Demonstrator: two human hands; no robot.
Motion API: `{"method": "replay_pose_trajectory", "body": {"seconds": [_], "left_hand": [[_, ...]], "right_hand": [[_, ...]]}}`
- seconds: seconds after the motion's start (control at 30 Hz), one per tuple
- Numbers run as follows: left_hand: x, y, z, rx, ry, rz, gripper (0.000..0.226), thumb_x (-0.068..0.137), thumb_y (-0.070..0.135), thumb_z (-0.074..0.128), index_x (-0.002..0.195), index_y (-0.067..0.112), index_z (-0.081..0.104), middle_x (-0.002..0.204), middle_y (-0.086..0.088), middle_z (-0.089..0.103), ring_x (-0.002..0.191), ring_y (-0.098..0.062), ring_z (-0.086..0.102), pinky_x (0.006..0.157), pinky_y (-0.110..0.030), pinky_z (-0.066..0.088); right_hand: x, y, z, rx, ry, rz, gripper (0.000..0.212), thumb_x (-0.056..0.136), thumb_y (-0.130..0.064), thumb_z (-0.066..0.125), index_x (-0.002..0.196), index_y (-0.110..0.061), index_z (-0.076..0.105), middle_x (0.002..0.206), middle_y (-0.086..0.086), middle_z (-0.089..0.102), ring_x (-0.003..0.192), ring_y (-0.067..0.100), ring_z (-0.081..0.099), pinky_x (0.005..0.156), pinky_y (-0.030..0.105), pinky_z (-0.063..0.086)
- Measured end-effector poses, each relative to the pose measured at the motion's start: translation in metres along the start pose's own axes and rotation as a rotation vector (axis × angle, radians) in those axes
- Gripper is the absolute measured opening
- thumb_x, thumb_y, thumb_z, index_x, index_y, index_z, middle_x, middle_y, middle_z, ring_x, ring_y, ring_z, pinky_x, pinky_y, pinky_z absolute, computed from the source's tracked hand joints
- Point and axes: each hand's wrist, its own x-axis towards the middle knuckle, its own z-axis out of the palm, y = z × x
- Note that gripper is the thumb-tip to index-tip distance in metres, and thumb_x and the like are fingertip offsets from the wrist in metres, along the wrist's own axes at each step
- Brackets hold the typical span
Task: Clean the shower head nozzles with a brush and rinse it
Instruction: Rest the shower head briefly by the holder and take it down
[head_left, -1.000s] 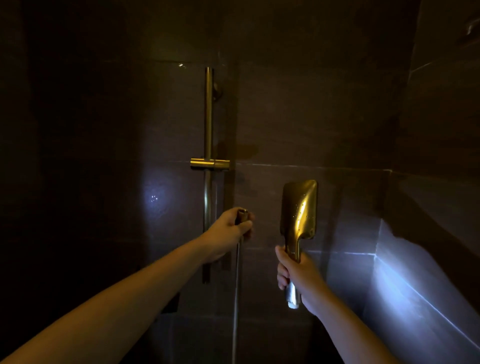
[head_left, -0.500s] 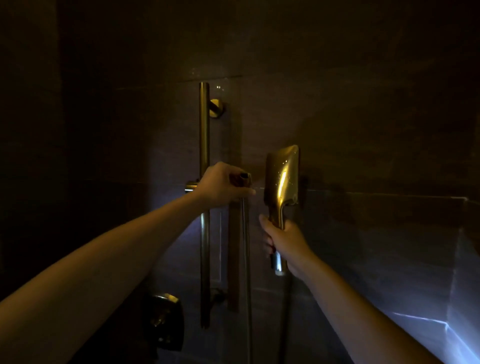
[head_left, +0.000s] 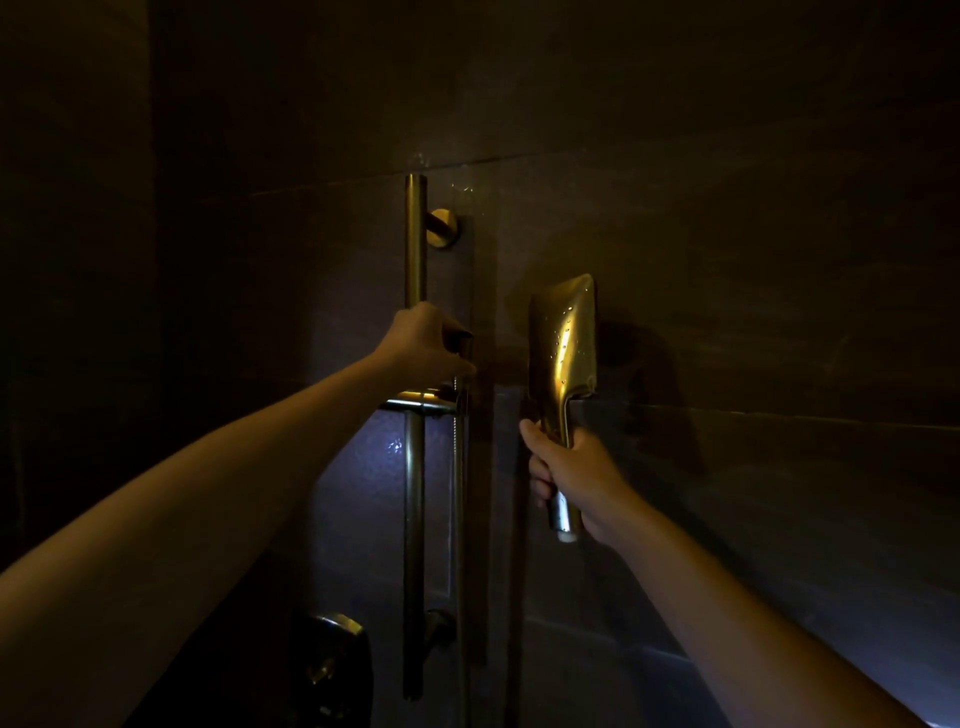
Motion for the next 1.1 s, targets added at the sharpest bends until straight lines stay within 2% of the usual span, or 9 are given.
{"method": "replay_pose_trajectory", "body": {"seconds": [0.13, 0.3, 0.47, 0.57, 0.77, 0.9, 0.97, 1.03, 1.1], "left_hand": [[0.000, -0.008, -0.002, 0.003, -0.037, -0.029, 0.015, 0.077, 0.020, 0.082, 0.084, 0.011, 0.072, 0.083, -0.003, 0.071, 0.079, -0.013, 0.067, 0.064, -0.021, 0.048], [0.005, -0.011, -0.007, 0.010, -0.046, -0.051, 0.018, 0.075, 0.018, 0.083, 0.071, 0.021, 0.065, 0.071, 0.007, 0.064, 0.065, -0.002, 0.060, 0.049, -0.010, 0.039], [0.009, -0.006, -0.005, 0.180, -0.188, -0.037, 0.027, 0.074, 0.018, 0.082, 0.096, 0.007, 0.070, 0.094, -0.008, 0.070, 0.086, -0.020, 0.066, 0.069, -0.030, 0.057], [0.008, -0.010, -0.004, 0.127, -0.250, -0.009, 0.014, 0.079, 0.012, 0.077, 0.092, 0.012, 0.071, 0.096, -0.010, 0.073, 0.077, -0.016, 0.068, 0.056, -0.016, 0.049], [0.003, -0.012, -0.003, 0.046, -0.349, 0.044, 0.014, 0.090, 0.006, 0.064, 0.098, 0.017, 0.066, 0.109, -0.015, 0.069, 0.087, -0.031, 0.071, 0.054, -0.017, 0.053], [0.003, -0.010, 0.004, 0.028, -0.387, 0.028, 0.023, 0.095, 0.008, 0.056, 0.118, 0.012, 0.062, 0.118, -0.009, 0.058, 0.063, -0.019, 0.069, 0.044, -0.017, 0.051], [0.002, -0.010, 0.007, 0.053, -0.377, 0.021, 0.025, 0.097, 0.010, 0.052, 0.120, 0.014, 0.062, 0.120, -0.006, 0.058, 0.064, -0.019, 0.069, 0.049, -0.021, 0.055], [0.001, -0.011, 0.010, 0.098, -0.379, 0.039, 0.027, 0.099, 0.010, 0.047, 0.119, 0.017, 0.063, 0.118, -0.012, 0.065, 0.081, -0.028, 0.072, 0.068, -0.034, 0.061], [-0.003, -0.012, 0.013, 0.105, -0.365, 0.041, 0.030, 0.098, 0.007, 0.044, 0.113, 0.019, 0.067, 0.107, -0.016, 0.070, 0.086, -0.031, 0.071, 0.076, -0.040, 0.061]], "right_hand": [[0.007, 0.007, -0.007, 0.024, -0.012, 0.002, 0.022, 0.094, -0.032, 0.062, 0.081, -0.019, 0.050, 0.052, -0.004, 0.041, 0.044, 0.012, 0.044, 0.045, 0.025, 0.043], [0.011, 0.013, -0.010, 0.011, -0.024, 0.007, 0.021, 0.093, -0.037, 0.063, 0.085, -0.020, 0.053, 0.052, -0.006, 0.044, 0.045, 0.011, 0.047, 0.047, 0.026, 0.045], [0.006, 0.015, -0.006, 0.012, -0.016, 0.012, 0.021, 0.094, -0.034, 0.062, 0.082, -0.018, 0.053, 0.051, -0.006, 0.043, 0.044, 0.011, 0.046, 0.046, 0.026, 0.044], [0.000, 0.012, -0.002, 0.004, -0.007, -0.001, 0.022, 0.095, -0.032, 0.060, 0.084, -0.016, 0.051, 0.051, -0.003, 0.040, 0.044, 0.012, 0.044, 0.046, 0.026, 0.043], [-0.007, 0.006, 0.002, -0.027, -0.005, -0.015, 0.020, 0.097, -0.030, 0.058, 0.090, -0.013, 0.050, 0.053, -0.001, 0.038, 0.046, 0.013, 0.043, 0.047, 0.026, 0.043], [-0.010, 0.008, 0.003, -0.011, 0.003, -0.002, 0.020, 0.095, -0.031, 0.060, 0.090, -0.014, 0.052, 0.053, -0.002, 0.039, 0.046, 0.012, 0.043, 0.049, 0.027, 0.043], [-0.011, 0.010, 0.004, -0.001, 0.006, 0.009, 0.020, 0.094, -0.032, 0.061, 0.090, -0.015, 0.053, 0.052, -0.003, 0.041, 0.046, 0.012, 0.044, 0.048, 0.026, 0.044], [-0.014, 0.012, 0.004, 0.005, 0.013, 0.019, 0.020, 0.094, -0.033, 0.062, 0.091, -0.015, 0.053, 0.051, -0.005, 0.042, 0.045, 0.011, 0.045, 0.047, 0.025, 0.044], [-0.016, 0.014, 0.004, 0.011, 0.025, 0.027, 0.021, 0.093, -0.034, 0.063, 0.092, -0.015, 0.053, 0.050, -0.005, 0.042, 0.045, 0.011, 0.045, 0.046, 0.025, 0.045]]}}
